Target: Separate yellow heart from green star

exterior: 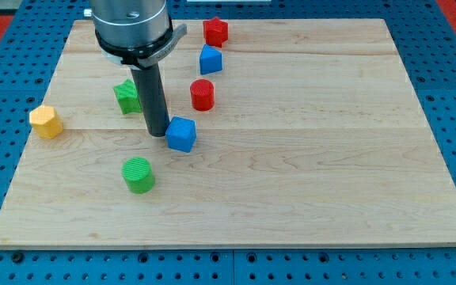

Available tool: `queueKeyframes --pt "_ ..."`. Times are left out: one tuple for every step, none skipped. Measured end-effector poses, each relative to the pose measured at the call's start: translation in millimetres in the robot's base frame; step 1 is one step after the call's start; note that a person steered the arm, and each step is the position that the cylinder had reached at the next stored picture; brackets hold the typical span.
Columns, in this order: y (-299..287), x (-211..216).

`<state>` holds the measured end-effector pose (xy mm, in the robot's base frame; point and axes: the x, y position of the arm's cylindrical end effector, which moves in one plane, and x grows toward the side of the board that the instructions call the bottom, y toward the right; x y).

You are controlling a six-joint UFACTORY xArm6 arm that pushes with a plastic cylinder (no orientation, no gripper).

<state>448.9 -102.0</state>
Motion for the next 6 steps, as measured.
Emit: queueKeyframes --pt "16 6" --pt "25 8" --pt "11 8" --pt "16 0" --pt "17 0" --pt "-5 -21"
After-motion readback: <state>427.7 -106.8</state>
